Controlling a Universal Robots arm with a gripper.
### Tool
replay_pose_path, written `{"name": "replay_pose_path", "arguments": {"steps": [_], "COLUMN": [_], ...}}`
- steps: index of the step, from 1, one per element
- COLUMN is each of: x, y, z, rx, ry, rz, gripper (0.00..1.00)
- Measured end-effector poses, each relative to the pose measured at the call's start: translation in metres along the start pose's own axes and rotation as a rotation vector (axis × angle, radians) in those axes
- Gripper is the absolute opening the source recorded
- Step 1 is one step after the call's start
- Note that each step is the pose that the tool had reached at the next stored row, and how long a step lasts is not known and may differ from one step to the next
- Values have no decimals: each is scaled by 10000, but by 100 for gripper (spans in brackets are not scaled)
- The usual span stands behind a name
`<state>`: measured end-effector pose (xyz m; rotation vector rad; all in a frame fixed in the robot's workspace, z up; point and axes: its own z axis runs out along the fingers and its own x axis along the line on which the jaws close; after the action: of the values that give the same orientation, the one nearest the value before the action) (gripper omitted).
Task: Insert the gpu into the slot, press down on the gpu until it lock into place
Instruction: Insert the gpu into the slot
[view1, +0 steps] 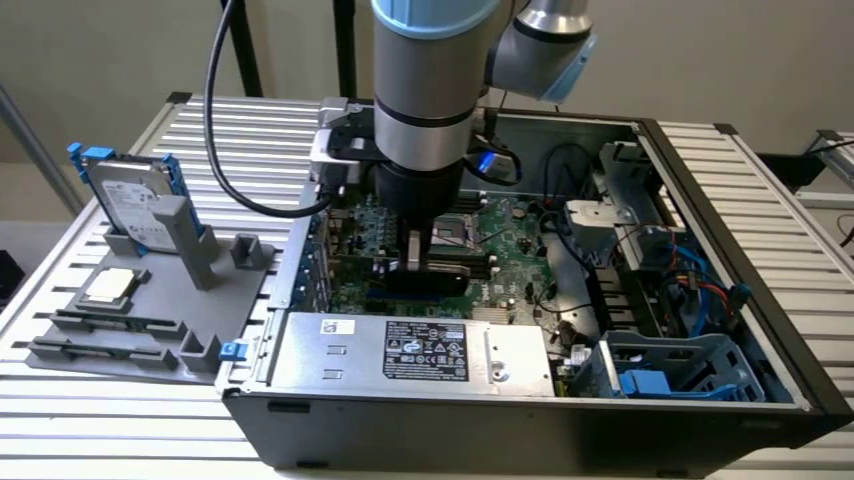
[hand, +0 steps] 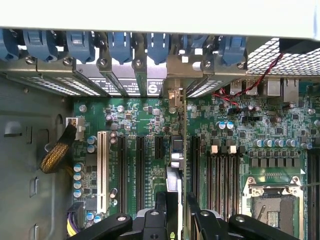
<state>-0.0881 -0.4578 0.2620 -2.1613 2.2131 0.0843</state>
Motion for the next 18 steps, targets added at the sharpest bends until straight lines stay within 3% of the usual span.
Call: {"name": "replay_pose_path", "arguments": {"steps": [18], "x": [1], "y": [5], "z": [45], "rx": [-1], "ry": [5], "rz": [-16], "gripper": [26]}}
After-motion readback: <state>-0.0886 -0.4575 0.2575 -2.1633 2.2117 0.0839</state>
